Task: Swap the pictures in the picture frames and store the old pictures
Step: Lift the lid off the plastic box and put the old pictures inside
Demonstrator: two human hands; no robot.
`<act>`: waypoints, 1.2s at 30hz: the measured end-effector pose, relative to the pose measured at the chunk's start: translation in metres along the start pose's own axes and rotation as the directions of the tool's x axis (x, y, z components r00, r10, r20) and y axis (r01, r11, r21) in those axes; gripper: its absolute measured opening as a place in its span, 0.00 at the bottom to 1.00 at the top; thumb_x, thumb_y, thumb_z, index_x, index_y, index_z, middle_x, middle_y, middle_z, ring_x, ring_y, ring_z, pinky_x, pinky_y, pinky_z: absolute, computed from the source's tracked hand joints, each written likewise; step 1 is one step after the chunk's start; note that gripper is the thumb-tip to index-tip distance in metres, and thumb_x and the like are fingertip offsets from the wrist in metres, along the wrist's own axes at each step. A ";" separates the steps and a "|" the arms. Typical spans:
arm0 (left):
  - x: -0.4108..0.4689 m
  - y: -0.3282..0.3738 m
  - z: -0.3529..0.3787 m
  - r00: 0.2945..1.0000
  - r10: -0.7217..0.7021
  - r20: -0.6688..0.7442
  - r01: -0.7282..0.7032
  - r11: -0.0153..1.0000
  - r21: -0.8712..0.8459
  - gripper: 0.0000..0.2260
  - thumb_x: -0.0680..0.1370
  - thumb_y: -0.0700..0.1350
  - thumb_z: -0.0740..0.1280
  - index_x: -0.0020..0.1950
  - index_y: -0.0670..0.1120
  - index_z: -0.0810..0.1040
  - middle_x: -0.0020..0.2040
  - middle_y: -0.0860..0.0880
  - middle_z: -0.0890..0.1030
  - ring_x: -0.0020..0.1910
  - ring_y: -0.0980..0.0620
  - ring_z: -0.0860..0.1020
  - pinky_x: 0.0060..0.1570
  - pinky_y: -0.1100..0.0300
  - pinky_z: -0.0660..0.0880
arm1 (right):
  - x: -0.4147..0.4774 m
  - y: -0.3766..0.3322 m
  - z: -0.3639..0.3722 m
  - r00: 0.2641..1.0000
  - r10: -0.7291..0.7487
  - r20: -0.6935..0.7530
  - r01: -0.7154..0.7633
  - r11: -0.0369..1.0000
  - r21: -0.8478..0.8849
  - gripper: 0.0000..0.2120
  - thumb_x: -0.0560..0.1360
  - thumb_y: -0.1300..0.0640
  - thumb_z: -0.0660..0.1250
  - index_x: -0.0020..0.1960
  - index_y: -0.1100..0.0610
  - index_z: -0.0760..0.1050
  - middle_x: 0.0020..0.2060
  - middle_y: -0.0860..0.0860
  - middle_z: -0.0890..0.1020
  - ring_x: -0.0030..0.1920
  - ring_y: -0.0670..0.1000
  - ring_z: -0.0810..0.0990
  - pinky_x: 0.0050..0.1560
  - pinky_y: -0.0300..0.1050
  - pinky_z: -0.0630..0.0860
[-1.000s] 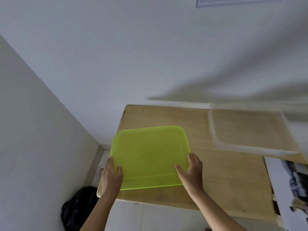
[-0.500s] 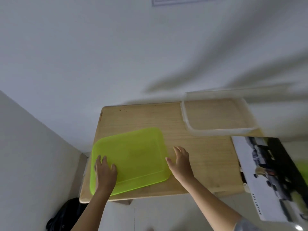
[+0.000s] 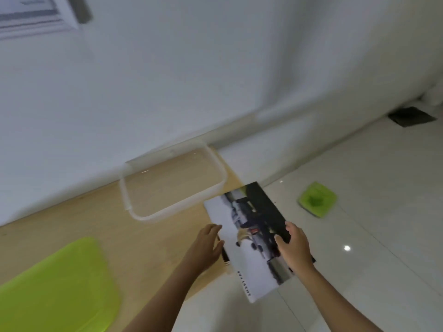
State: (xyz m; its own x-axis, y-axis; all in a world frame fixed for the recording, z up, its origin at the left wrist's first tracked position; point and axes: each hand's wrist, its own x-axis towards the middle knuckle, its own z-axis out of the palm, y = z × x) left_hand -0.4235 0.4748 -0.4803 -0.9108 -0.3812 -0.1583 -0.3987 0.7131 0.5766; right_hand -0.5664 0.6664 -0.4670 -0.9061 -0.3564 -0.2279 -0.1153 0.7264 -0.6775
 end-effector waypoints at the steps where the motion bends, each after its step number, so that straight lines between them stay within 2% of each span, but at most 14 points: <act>1: 0.013 0.007 0.006 1.000 0.014 0.028 -0.015 0.999 0.041 0.22 0.81 0.49 0.56 0.74 0.45 0.58 0.74 0.48 0.60 0.73 0.51 0.59 0.69 0.60 0.57 | 0.003 0.014 -0.007 0.999 0.044 0.006 -0.044 0.999 -0.026 0.25 0.74 0.58 0.66 0.69 0.60 0.63 0.63 0.59 0.71 0.64 0.57 0.69 0.64 0.51 0.67; 5: 0.058 0.022 0.023 0.997 0.069 0.028 -0.073 0.973 0.220 0.25 0.81 0.50 0.54 0.77 0.47 0.51 0.77 0.49 0.51 0.76 0.50 0.49 0.73 0.58 0.48 | 0.013 0.055 -0.018 0.980 0.175 0.095 -0.165 0.981 -0.104 0.33 0.74 0.51 0.66 0.73 0.59 0.55 0.66 0.60 0.67 0.66 0.59 0.67 0.63 0.53 0.68; 8: 0.076 0.017 0.032 0.995 -0.009 0.097 -0.021 0.950 0.312 0.26 0.82 0.53 0.51 0.77 0.48 0.45 0.77 0.48 0.44 0.76 0.47 0.43 0.73 0.52 0.44 | 0.016 0.070 -0.018 0.940 0.246 0.237 -0.246 0.969 -0.030 0.33 0.72 0.49 0.69 0.70 0.59 0.59 0.59 0.58 0.74 0.55 0.56 0.75 0.52 0.46 0.74; 10: 0.076 0.006 0.035 0.988 -0.076 0.136 0.015 0.915 0.403 0.26 0.81 0.56 0.48 0.77 0.49 0.46 0.77 0.48 0.44 0.76 0.44 0.45 0.73 0.48 0.48 | 0.021 0.074 -0.019 0.929 0.268 0.256 -0.290 0.956 0.052 0.30 0.69 0.52 0.73 0.65 0.59 0.66 0.50 0.55 0.78 0.47 0.53 0.78 0.44 0.41 0.75; 12: 0.067 0.000 0.031 0.986 -0.115 0.118 0.045 0.875 0.482 0.28 0.79 0.58 0.45 0.75 0.46 0.59 0.75 0.45 0.59 0.72 0.38 0.61 0.66 0.44 0.65 | 0.027 0.076 -0.020 0.938 0.292 0.186 -0.327 0.925 0.196 0.22 0.67 0.58 0.75 0.58 0.60 0.72 0.46 0.56 0.80 0.42 0.53 0.79 0.41 0.43 0.78; 13: 0.063 -0.003 0.031 0.985 -0.135 0.106 0.064 0.863 0.502 0.28 0.77 0.57 0.46 0.70 0.45 0.69 0.70 0.43 0.70 0.65 0.36 0.72 0.57 0.44 0.74 | 0.032 0.077 -0.020 0.943 0.304 0.137 -0.332 0.900 0.281 0.19 0.67 0.59 0.75 0.55 0.59 0.74 0.47 0.58 0.81 0.42 0.53 0.80 0.42 0.45 0.79; 15: 0.054 -0.007 0.032 0.985 -0.168 0.043 0.119 0.836 0.535 0.25 0.77 0.55 0.51 0.62 0.43 0.76 0.57 0.41 0.80 0.49 0.37 0.79 0.41 0.49 0.78 | 0.037 0.073 -0.020 0.948 0.313 0.060 -0.307 0.846 0.435 0.15 0.68 0.62 0.74 0.52 0.57 0.74 0.49 0.59 0.81 0.44 0.55 0.80 0.46 0.47 0.78; 17: 0.046 -0.006 0.030 0.979 -0.193 -0.063 0.199 0.847 0.492 0.23 0.78 0.56 0.59 0.65 0.42 0.74 0.57 0.41 0.79 0.49 0.39 0.78 0.43 0.50 0.76 | 0.038 0.068 -0.017 0.954 0.292 0.065 -0.273 0.763 0.585 0.16 0.69 0.65 0.72 0.55 0.57 0.73 0.50 0.58 0.82 0.46 0.53 0.81 0.44 0.42 0.77; 19: 0.041 -0.010 0.029 0.939 -0.303 -0.164 0.344 0.856 0.387 0.30 0.76 0.62 0.60 0.71 0.45 0.66 0.65 0.42 0.70 0.61 0.41 0.71 0.54 0.48 0.72 | 0.036 0.064 -0.009 0.966 0.230 0.120 -0.251 0.716 0.652 0.23 0.70 0.67 0.70 0.61 0.56 0.69 0.54 0.57 0.80 0.50 0.51 0.80 0.41 0.39 0.76; 23: 0.033 -0.018 0.026 0.888 -0.410 -0.209 0.456 0.845 0.280 0.37 0.72 0.69 0.57 0.75 0.49 0.56 0.74 0.45 0.57 0.72 0.42 0.56 0.67 0.46 0.60 | 0.027 0.070 0.008 0.985 0.151 0.082 -0.171 0.816 0.552 0.34 0.71 0.68 0.67 0.71 0.48 0.60 0.67 0.54 0.70 0.64 0.56 0.72 0.55 0.55 0.78; 26: 0.033 -0.017 0.023 0.889 -0.404 -0.213 0.451 0.851 0.267 0.37 0.71 0.67 0.61 0.74 0.49 0.58 0.71 0.45 0.61 0.67 0.43 0.61 0.64 0.49 0.63 | 0.025 0.066 0.006 0.985 0.166 0.054 -0.167 0.805 0.569 0.31 0.73 0.72 0.63 0.70 0.50 0.61 0.62 0.56 0.73 0.56 0.56 0.77 0.40 0.37 0.80; 28: 0.033 -0.015 0.019 0.877 -0.426 -0.222 0.473 0.845 0.249 0.38 0.69 0.68 0.64 0.72 0.50 0.60 0.66 0.45 0.64 0.63 0.43 0.64 0.61 0.50 0.64 | 0.026 0.061 0.002 0.986 0.165 0.037 -0.157 0.811 0.564 0.28 0.73 0.72 0.61 0.69 0.52 0.64 0.59 0.55 0.75 0.51 0.55 0.78 0.34 0.32 0.77; 33: 0.024 -0.014 0.017 0.882 -0.404 -0.242 0.441 0.889 0.123 0.33 0.71 0.60 0.68 0.72 0.50 0.63 0.59 0.44 0.66 0.57 0.46 0.67 0.58 0.53 0.65 | 0.025 0.056 -0.009 0.993 0.113 -0.024 -0.087 0.864 0.497 0.22 0.74 0.72 0.58 0.63 0.53 0.70 0.53 0.52 0.76 0.38 0.48 0.75 0.32 0.30 0.74; 36: 0.016 -0.008 0.019 0.881 -0.385 -0.275 0.377 0.923 -0.083 0.25 0.76 0.48 0.67 0.71 0.46 0.66 0.55 0.44 0.66 0.49 0.51 0.67 0.47 0.62 0.69 | 0.024 0.059 -0.016 0.990 0.123 -0.066 -0.077 0.876 0.477 0.21 0.74 0.71 0.58 0.61 0.51 0.71 0.52 0.52 0.77 0.36 0.46 0.75 0.37 0.43 0.77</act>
State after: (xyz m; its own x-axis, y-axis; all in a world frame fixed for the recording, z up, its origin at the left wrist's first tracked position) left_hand -0.4366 0.4740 -0.5027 -0.6198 -0.7720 -0.1411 -0.7022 0.4653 0.5390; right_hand -0.6017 0.7101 -0.5010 -0.9382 -0.2249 -0.2629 0.1629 0.3831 -0.9092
